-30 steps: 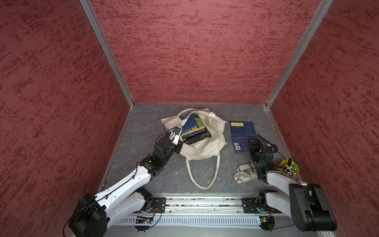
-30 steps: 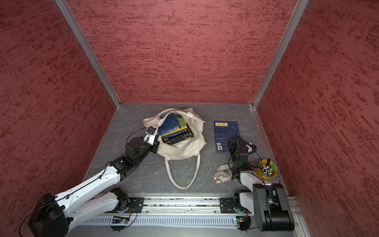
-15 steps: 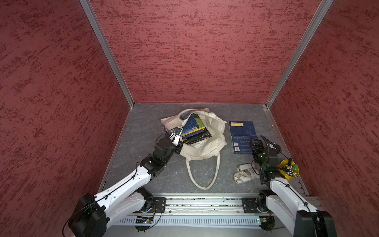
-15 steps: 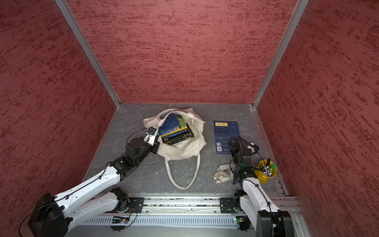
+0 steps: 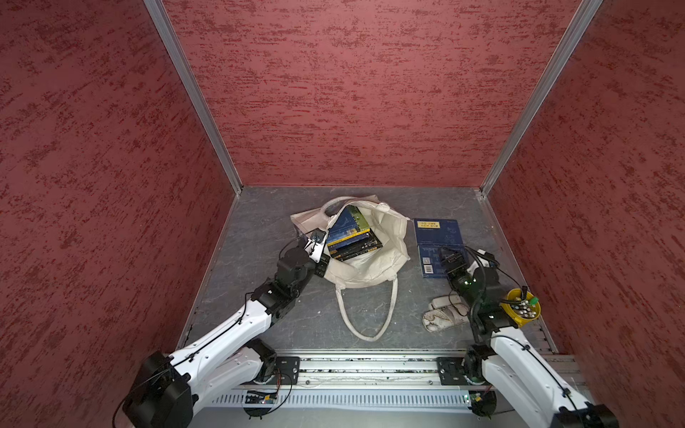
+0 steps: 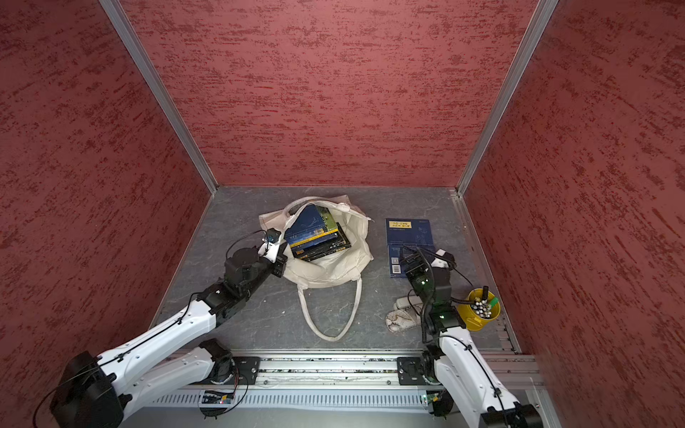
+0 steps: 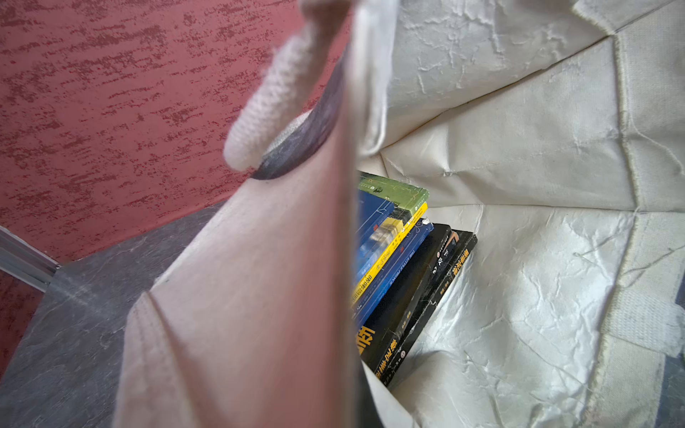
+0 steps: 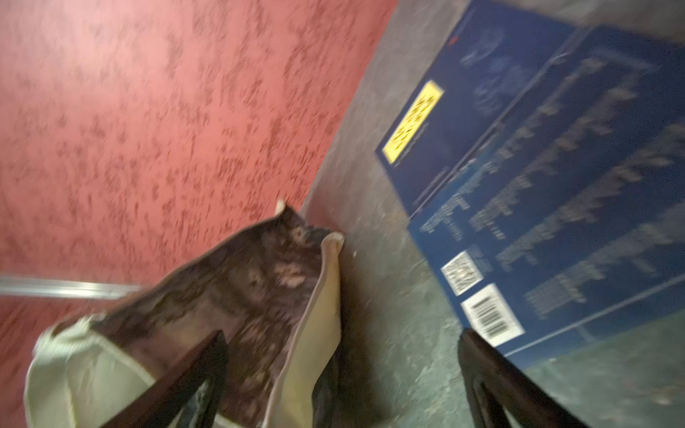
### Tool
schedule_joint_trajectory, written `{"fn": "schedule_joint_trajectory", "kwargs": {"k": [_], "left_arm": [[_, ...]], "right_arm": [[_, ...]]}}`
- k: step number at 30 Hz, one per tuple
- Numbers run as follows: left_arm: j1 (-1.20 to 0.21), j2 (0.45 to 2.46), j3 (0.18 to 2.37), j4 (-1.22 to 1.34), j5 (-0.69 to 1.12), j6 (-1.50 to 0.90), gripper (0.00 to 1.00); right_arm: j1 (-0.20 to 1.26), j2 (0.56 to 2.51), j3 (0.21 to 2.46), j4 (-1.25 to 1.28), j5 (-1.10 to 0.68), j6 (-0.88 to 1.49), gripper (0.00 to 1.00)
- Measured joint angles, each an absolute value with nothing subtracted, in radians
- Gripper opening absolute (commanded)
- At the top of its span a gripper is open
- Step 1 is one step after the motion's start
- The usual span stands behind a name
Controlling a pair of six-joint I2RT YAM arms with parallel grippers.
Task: Take out the books from the canvas bag
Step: Place the book at the center of the board, then pick up the book from the canvas bag.
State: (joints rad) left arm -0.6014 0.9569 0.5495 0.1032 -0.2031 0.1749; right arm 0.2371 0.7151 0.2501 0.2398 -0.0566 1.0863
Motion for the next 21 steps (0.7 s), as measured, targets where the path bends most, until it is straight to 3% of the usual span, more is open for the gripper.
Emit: {"fn": "schedule_joint_trajectory", "kwargs": {"k": [6,12,19,21], "left_arm": [[-0.598,0.957,0.619,-0.009,-0.193,0.15,0.0],[-0.606,0.955,0.612,0.001,-0.192,0.156,0.0],[-0.626,0.924,0.548,0.066,-0.191,0.174,0.0],[-0.63,0.924,0.547,0.068,-0.194,0.177,0.0]], "right_arm": [[0.5,0.772,0.348,0.303,0.064,1.048,0.9],[0.752,1.048,0.458,0.425,0.166,1.002,0.88],[0.903,1.331,0.622,0.558,0.216,0.978,0.81],[0.921,1.406,0.672,0.592,0.227,0.976,0.75]]}}
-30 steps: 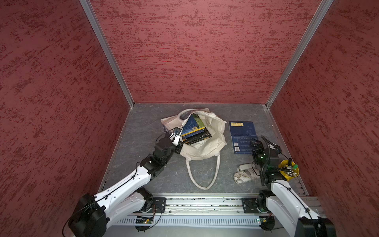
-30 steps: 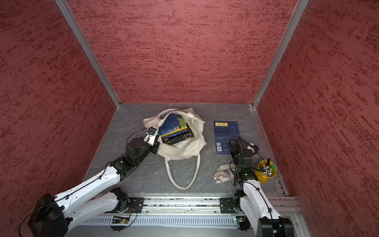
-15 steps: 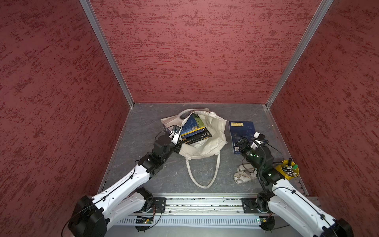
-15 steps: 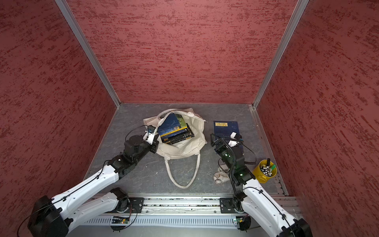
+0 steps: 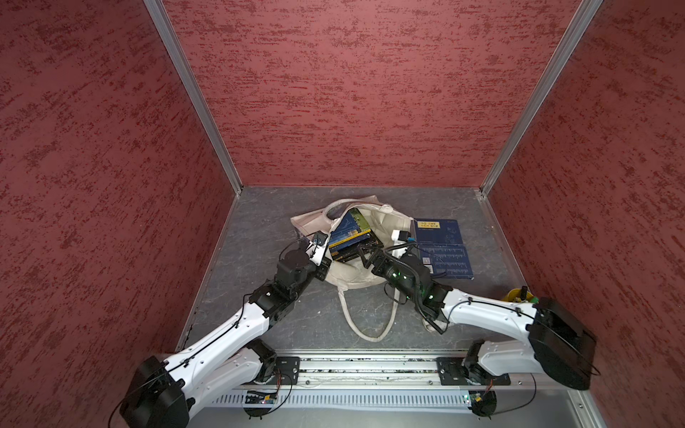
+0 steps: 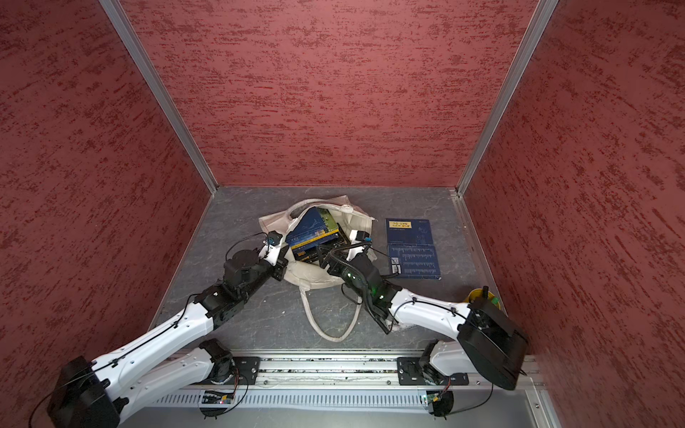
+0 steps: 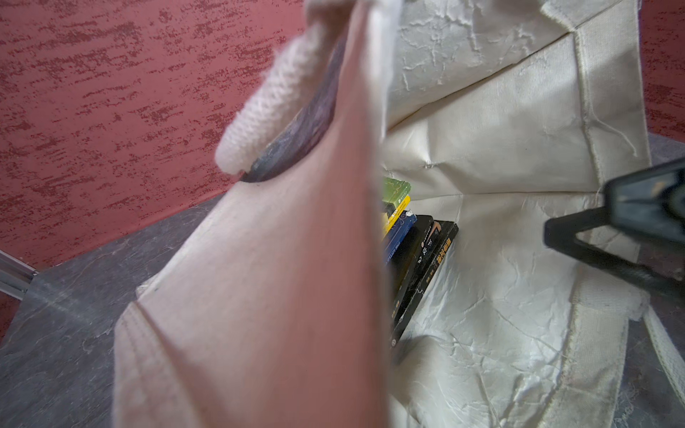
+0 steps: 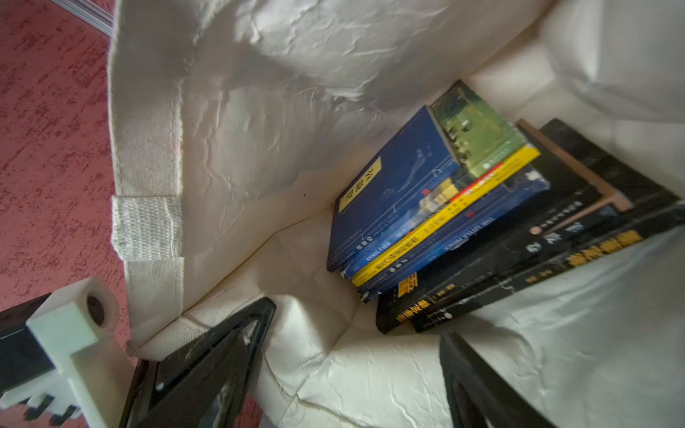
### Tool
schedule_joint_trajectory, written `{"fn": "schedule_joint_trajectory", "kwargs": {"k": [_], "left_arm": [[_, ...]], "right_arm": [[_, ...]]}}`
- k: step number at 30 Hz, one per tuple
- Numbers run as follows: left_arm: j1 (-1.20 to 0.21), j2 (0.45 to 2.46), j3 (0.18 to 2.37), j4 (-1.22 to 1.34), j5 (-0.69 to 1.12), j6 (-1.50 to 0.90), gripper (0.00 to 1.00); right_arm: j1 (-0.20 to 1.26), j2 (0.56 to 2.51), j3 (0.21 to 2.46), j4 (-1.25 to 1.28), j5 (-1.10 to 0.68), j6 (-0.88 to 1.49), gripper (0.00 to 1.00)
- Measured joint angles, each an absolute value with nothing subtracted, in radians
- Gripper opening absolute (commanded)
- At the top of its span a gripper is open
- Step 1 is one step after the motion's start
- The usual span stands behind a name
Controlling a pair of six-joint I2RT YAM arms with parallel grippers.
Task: Take out the books from the canvas bag
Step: Pick up the book from the canvas bag.
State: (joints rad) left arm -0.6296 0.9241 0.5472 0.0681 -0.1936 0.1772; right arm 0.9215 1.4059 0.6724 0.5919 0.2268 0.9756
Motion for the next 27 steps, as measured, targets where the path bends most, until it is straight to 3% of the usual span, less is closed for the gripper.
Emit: {"fn": "schedule_joint_trajectory", "kwargs": {"k": [10,27], "left_arm": [[-0.653,0.914,0.52,0.097,-0.223,0.211,0.0],[-0.653,0.916,0.52,0.105,-0.228,0.218,0.0]], "right_arm": [[0.942,1.741,0.881,0.672,0.245,0.983,0.71],[0.855,1.961,1.095,0.687,0.234,1.014,0.65]]}}
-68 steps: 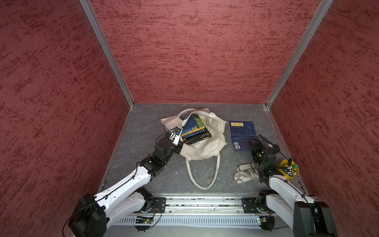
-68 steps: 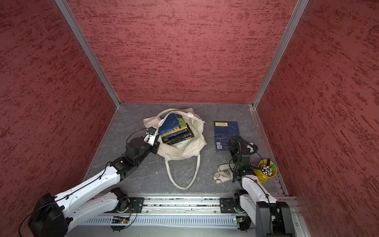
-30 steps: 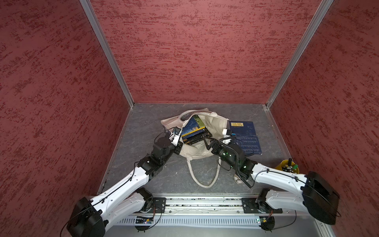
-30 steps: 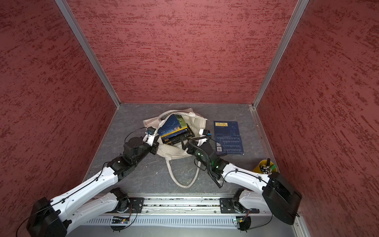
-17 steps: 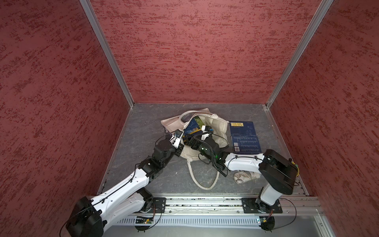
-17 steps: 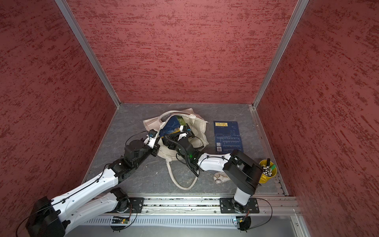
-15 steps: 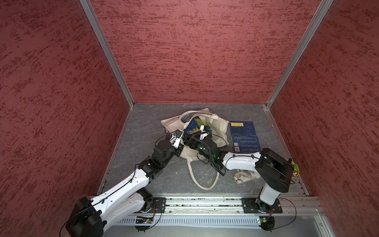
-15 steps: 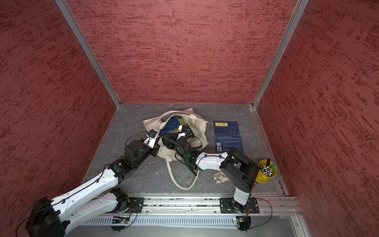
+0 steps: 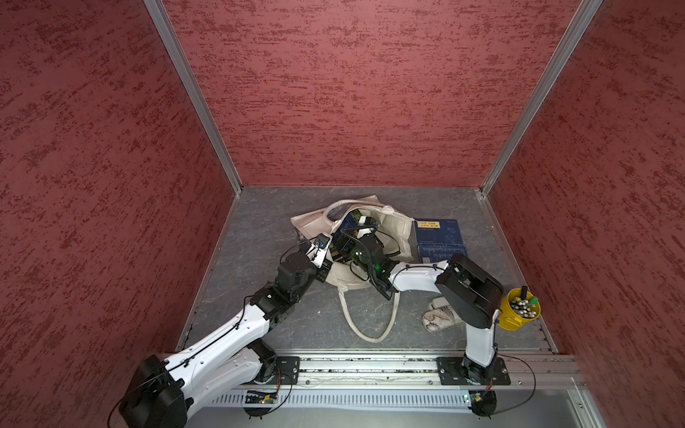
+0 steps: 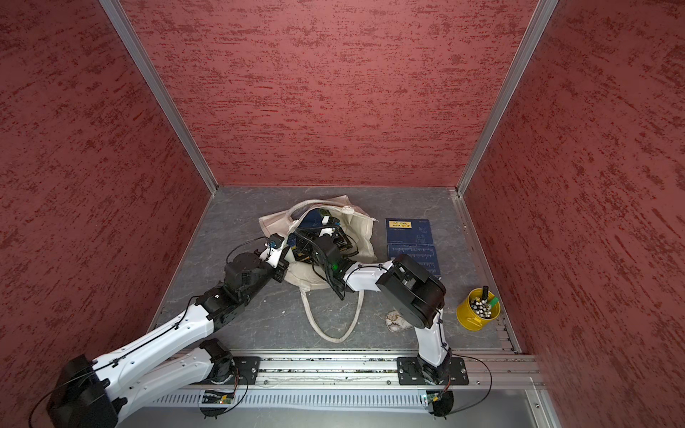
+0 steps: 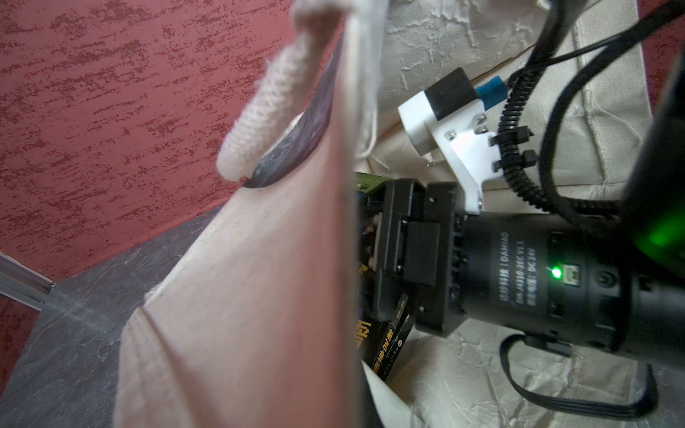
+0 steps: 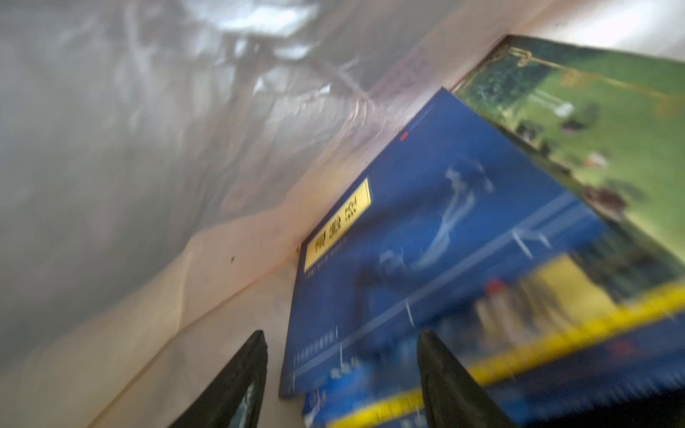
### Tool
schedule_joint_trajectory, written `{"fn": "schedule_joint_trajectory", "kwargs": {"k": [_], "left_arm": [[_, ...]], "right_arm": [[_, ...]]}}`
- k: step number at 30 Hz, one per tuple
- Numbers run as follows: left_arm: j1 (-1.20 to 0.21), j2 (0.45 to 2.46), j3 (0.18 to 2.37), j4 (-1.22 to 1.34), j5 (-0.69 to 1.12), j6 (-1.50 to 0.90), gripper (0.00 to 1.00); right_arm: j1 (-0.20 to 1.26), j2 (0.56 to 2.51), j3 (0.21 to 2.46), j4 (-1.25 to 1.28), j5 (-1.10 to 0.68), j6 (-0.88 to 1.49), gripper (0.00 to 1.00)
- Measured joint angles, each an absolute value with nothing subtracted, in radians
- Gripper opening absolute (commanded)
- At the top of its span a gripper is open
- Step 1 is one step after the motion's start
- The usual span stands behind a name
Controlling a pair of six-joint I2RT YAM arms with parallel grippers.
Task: Take out the books from the canvas bag
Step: Pick up the book from the canvas bag.
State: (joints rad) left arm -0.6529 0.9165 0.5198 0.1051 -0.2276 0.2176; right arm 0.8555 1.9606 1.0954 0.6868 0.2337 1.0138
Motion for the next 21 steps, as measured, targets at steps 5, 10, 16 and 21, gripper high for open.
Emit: {"fn": "schedule_joint_trajectory", "kwargs": {"k": [5,10,16,21], "left_arm": [[-0.651,0.916,0.525,0.091,-0.223,0.215,0.0],[-0.652,0.931,0.59,-0.009,-0.22,0.214,0.0],[-0.651,0.957,0.68,-0.162,-0.216,0.21,0.0],[-0.653,0.976,0.732,-0.256,-0.2,0.205,0.0]], "right_arm": [[0.845,1.98,1.125,0.67,0.229,1.045,0.65],[0.834,1.988,1.139,0.668,0.22,1.071,0.65],[0.827,1.994,1.161,0.65,0.21,1.071,0.65],[0.819,2.017,1.199,0.639,0.193,1.045,0.65]]}}
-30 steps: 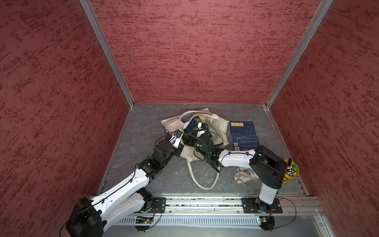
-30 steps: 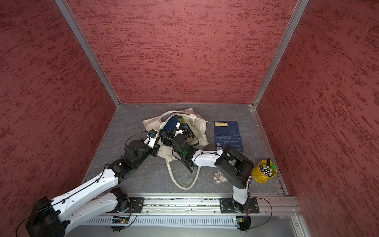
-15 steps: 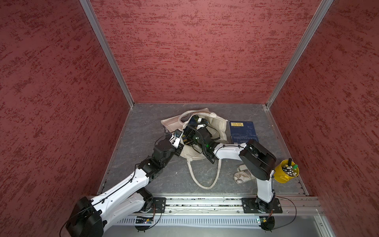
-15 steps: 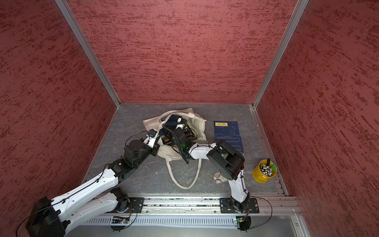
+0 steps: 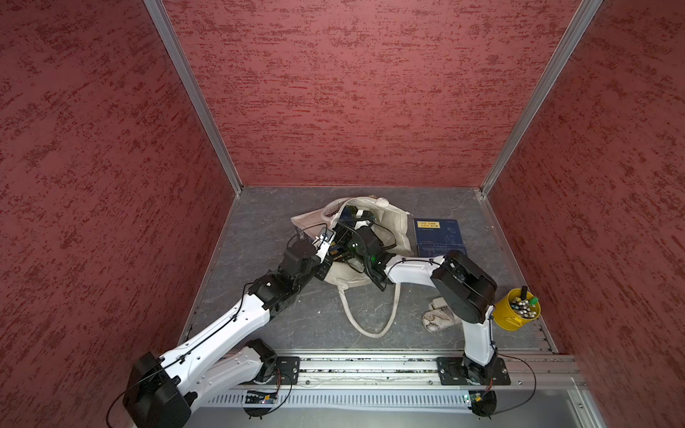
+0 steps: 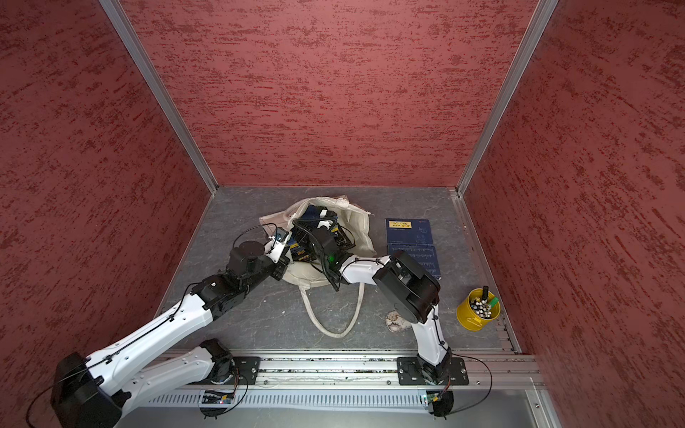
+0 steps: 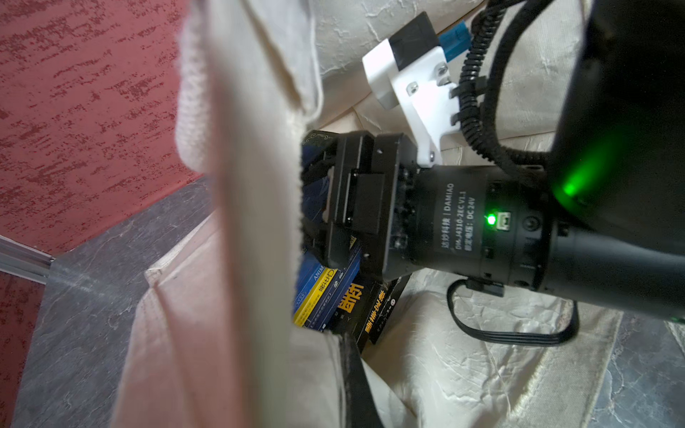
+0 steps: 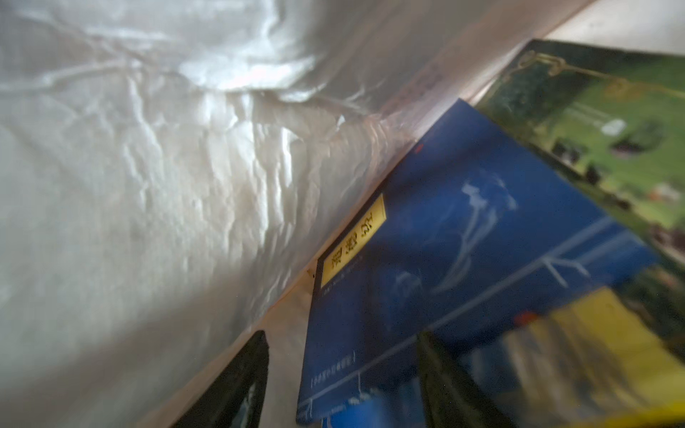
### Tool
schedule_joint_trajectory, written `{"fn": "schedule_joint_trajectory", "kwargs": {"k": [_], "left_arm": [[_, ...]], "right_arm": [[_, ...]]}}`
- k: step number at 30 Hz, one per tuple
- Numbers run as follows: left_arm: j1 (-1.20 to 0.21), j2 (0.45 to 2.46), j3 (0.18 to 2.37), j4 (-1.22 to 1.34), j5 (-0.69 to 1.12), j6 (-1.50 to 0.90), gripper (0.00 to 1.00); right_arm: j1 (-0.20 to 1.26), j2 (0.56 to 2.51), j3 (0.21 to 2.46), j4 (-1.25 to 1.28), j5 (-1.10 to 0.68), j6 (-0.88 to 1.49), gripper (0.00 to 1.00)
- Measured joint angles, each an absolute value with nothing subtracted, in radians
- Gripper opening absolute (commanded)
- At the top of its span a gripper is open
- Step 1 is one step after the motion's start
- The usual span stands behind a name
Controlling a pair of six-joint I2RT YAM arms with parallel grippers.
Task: Take out the books from the canvas bag
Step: Pick up the book from the canvas bag.
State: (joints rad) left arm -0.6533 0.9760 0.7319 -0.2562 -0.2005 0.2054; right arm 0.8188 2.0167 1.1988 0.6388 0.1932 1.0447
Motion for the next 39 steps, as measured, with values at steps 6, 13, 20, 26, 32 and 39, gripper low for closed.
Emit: {"fn": "schedule_joint_trajectory", "kwargs": {"k": [6,13,20,26,32,39], "left_arm": [[-0.669,0.979,0.751,-0.3,-0.205,0.212,0.0],[-0.69,0.891,0.611,-0.17,-0.226,0.242,0.0],[-0.684,0.849,0.544,-0.094,-0.226,0.251,0.0],[-0.68,0.831,0.502,-0.028,-0.221,0.252,0.0],[-0.676,0.821,0.482,0.002,-0.215,0.251,0.0],[-0.674,0.807,0.471,0.012,-0.215,0.242,0.0]], "right_arm": [[0.809,2.024,1.201,0.656,0.167,1.039,0.63],[0.808,2.041,1.201,0.678,0.156,1.038,0.57],[0.808,2.078,1.221,0.732,0.131,1.029,0.54],[0.808,2.083,1.223,0.741,0.128,1.012,0.49],[0.808,2.082,1.221,0.744,0.138,1.027,0.52],[0.825,1.948,1.045,0.747,0.187,1.084,0.59]]}}
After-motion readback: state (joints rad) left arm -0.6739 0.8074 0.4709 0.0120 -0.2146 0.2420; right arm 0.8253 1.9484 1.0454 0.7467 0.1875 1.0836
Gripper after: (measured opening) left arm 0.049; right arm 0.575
